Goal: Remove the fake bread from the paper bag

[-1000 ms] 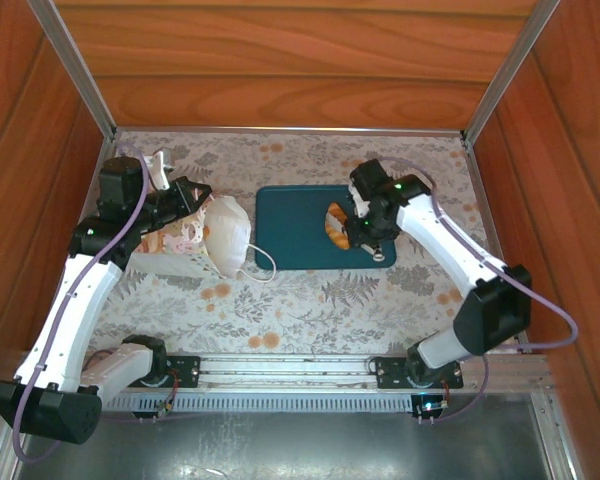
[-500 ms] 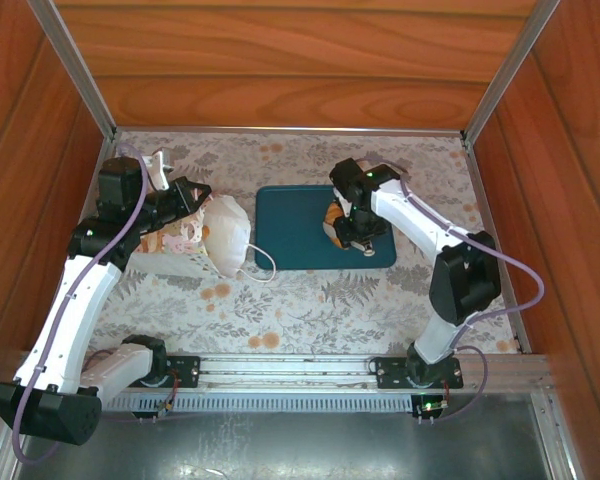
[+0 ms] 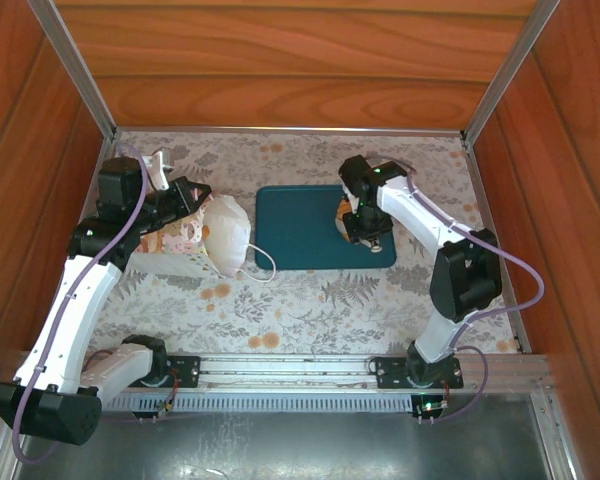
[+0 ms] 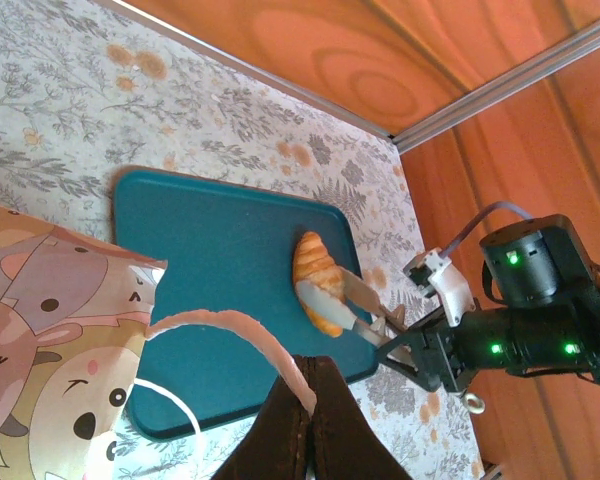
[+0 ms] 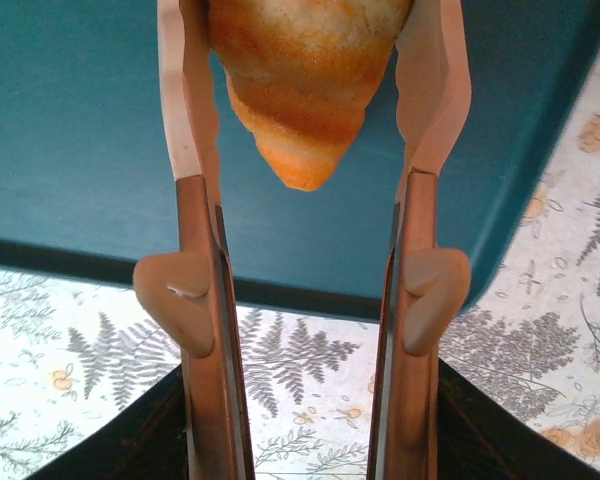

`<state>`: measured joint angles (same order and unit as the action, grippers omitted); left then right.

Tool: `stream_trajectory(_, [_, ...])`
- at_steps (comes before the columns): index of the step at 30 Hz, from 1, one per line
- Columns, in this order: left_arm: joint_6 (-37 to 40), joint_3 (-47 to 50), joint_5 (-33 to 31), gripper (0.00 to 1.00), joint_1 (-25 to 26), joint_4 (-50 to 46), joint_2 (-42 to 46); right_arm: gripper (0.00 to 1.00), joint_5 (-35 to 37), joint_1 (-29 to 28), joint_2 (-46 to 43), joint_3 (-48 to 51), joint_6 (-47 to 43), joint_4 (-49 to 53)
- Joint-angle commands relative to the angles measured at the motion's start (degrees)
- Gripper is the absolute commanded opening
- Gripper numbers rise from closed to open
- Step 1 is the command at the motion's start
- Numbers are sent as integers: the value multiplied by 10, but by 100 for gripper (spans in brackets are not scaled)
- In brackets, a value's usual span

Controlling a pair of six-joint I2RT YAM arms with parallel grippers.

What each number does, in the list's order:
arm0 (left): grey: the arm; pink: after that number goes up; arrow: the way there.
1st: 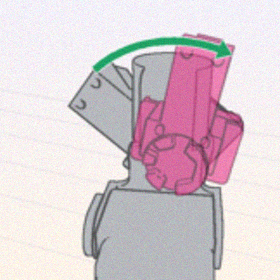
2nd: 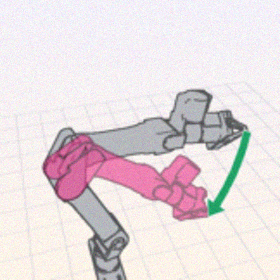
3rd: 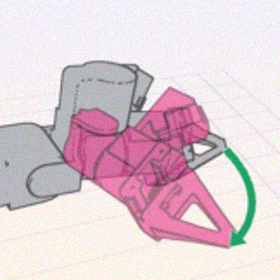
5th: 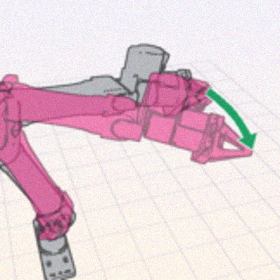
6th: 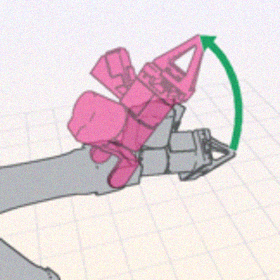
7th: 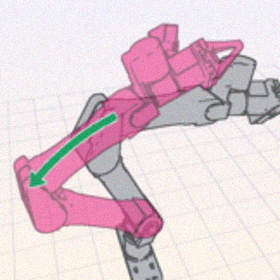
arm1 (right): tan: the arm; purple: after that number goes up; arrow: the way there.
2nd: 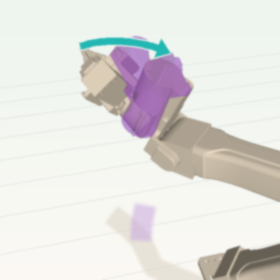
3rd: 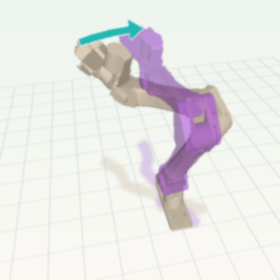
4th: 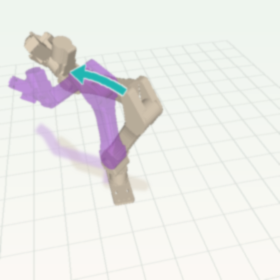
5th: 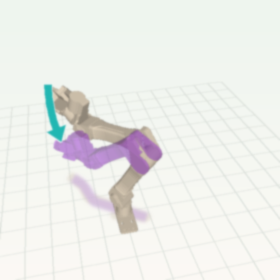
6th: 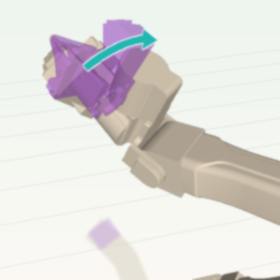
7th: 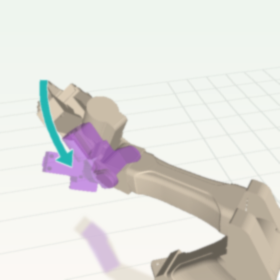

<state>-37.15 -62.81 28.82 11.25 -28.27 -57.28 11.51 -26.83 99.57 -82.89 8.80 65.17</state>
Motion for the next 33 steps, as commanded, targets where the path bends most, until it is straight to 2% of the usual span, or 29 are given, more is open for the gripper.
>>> stream_trajectory(1, [-1, -9, 11, 0, -3, 19, 8, 55, -1, 34, -18, -13, 0, 7])
stream_trajectory(8, [-4, -12, 12, 0, -3, 19, 5, 55, 5, 67, 2, -31, -25, 2])
stream_trajectory(27, [-11, -9, 8, 0, -3, 20, 11, 55, 42, 90, 35, -46, -56, 8])
stream_trajectory(33, [-10, -7, 9, 0, -3, 19, 11, 62, 59, 91, 37, -44, -56, 5])
